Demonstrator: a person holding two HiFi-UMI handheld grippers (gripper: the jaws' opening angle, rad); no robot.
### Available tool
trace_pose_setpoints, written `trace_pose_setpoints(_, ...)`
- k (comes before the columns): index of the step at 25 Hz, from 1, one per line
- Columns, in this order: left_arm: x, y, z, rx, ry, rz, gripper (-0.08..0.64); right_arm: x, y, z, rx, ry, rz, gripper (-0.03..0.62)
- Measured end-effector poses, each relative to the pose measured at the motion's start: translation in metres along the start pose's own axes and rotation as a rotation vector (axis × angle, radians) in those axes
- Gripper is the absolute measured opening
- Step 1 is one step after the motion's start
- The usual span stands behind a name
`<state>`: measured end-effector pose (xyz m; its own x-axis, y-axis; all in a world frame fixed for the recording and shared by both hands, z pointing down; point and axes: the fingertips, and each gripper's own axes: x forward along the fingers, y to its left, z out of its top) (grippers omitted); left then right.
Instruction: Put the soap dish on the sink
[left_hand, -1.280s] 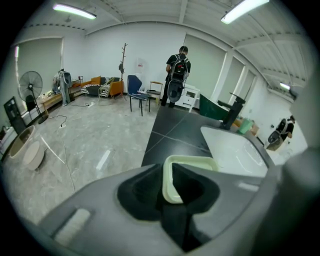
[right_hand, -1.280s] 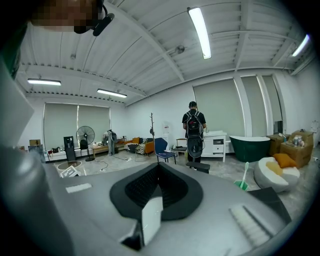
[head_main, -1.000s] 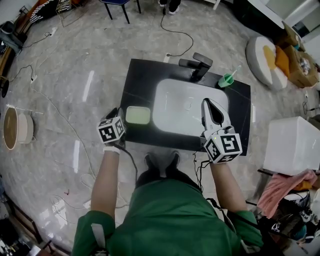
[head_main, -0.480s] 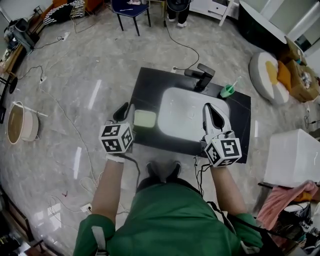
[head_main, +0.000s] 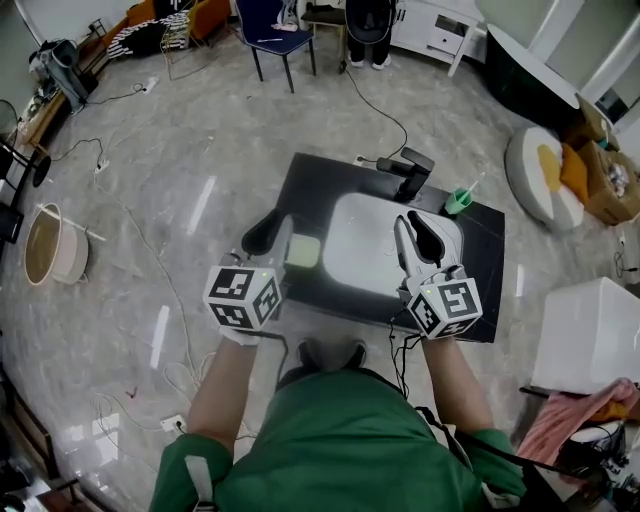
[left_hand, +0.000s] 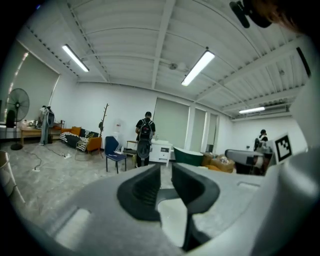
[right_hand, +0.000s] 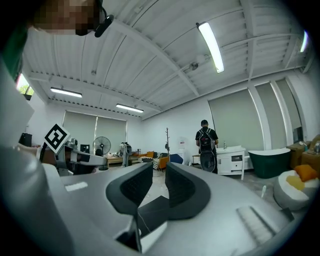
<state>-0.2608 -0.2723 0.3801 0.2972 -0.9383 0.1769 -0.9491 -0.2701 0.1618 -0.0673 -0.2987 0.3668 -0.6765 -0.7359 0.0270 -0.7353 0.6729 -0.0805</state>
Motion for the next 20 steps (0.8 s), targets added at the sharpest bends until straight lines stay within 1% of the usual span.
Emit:
trace_pose_setpoints(4,-0.007,-0.007,0.019,0.061,-0.039,0.004,0.071,0.001,0.01,0.012,-0.009,-0.034,0.036,0.063)
trace_pose_setpoints(7,-0.011,-0.007,0.027,0.09,-0.058,0.025,0.071,0.001,0.012,0.021,-0.023,-0.049,0.04,0.063)
trace_pose_setpoints(12,-0.012,-0.003,0.028,0.062,-0.073,0.046,0.063,-0.001,0.004,0.024,-0.021,-0.046,0.025,0.057)
trace_pose_setpoints(20,-0.009,-0.004,0.035,0.064,-0.089,0.048,0.061,0.0,0.001,0.026,-0.031,-0.059,0.036,0.057)
